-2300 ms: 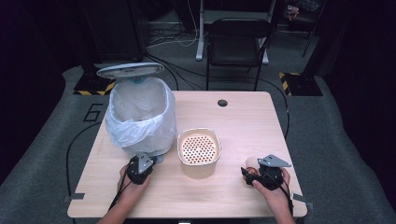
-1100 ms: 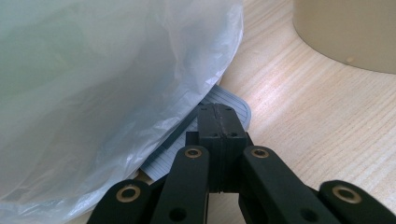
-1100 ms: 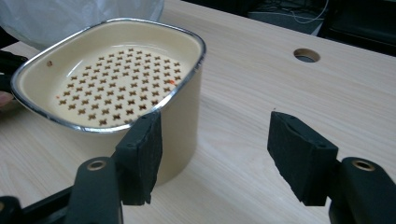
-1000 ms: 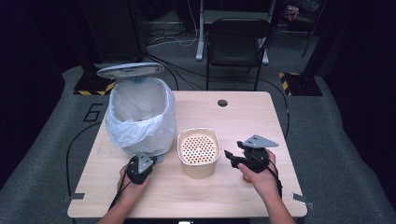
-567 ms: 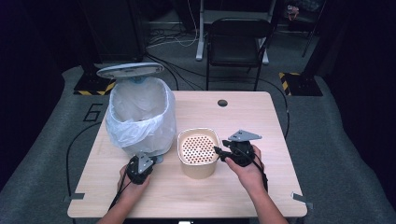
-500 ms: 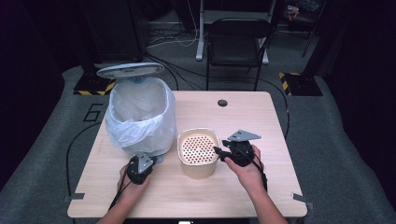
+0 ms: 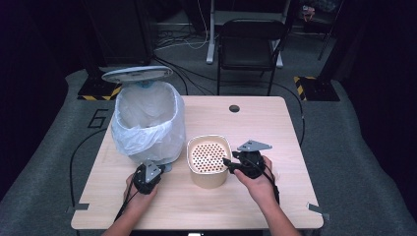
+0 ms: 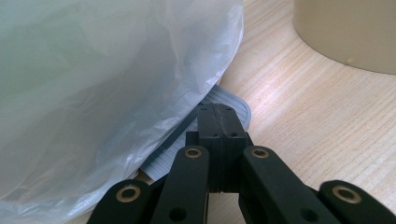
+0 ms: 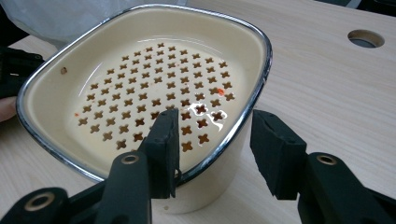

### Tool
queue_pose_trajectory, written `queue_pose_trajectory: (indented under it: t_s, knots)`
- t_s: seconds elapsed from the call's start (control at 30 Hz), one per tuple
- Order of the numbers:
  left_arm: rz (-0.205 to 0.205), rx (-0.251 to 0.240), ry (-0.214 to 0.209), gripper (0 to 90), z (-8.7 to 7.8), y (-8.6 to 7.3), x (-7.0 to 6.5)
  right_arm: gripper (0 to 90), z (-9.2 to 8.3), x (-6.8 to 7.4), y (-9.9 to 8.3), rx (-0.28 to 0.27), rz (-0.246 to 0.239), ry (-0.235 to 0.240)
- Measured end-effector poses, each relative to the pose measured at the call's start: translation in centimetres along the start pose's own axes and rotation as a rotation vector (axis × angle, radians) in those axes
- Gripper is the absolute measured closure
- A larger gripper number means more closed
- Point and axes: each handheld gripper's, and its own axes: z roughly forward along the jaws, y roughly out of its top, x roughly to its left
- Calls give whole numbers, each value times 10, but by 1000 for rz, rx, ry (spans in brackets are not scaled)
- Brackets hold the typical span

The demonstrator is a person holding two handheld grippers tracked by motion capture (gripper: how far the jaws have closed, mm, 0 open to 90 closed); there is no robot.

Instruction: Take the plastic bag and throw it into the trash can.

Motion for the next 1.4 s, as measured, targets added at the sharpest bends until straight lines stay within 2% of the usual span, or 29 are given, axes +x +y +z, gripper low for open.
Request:
queue_pose_trajectory:
  t_s: [0.1, 0.23, 0.53, 0.7, 0.73, 0.77, 0.9, 0.93, 1.0, 1.03, 1.07, 1.23, 1.3, 1.4]
  knots:
    - [0, 0, 0, 900, 0, 0, 0, 527, -3, 1, -2, 10, 9, 18]
    - [-1, 0, 0, 900, 0, 0, 0, 526, -7, 4, -7, 28, -11, 22]
    - [0, -3, 7, 900, 0, 0, -1, 515, -22, 12, -23, 13, -10, 44]
    - [0, -3, 7, 900, 0, 0, -1, 488, -28, 14, -27, 14, -7, 56]
    - [-1, -1, 5, 900, 0, 0, -1, 434, -30, 15, -26, 14, -9, 61]
    - [-1, -1, 5, 900, 0, 0, -1, 434, -30, 15, -26, 14, -9, 61]
    - [0, 0, 2, 900, 0, 0, -1, 396, -40, 14, -21, -55, 1, 69]
    - [-1, 1, 1, 900, 0, 0, -1, 377, -46, 13, -18, -91, -8, 54]
    - [-2, 1, 0, 900, 0, 0, 0, 350, -52, 11, -17, -112, -32, 20]
    - [-2, 1, 0, 900, 0, 0, 0, 350, -52, 11, -17, -112, -32, 20]
    - [-2, 1, 1, 900, 0, 0, 0, 316, -56, 7, -16, -124, -34, 1]
    - [-1, 1, 1, 900, 0, 0, 0, 276, -62, -6, -20, -134, -40, -44]
    - [-2, 1, 1, 900, 0, 0, 0, 223, -67, -15, -26, -142, -37, -68]
    - [-2, 1, 1, 900, 0, 0, 0, 180, -69, -23, -32, -125, -23, -68]
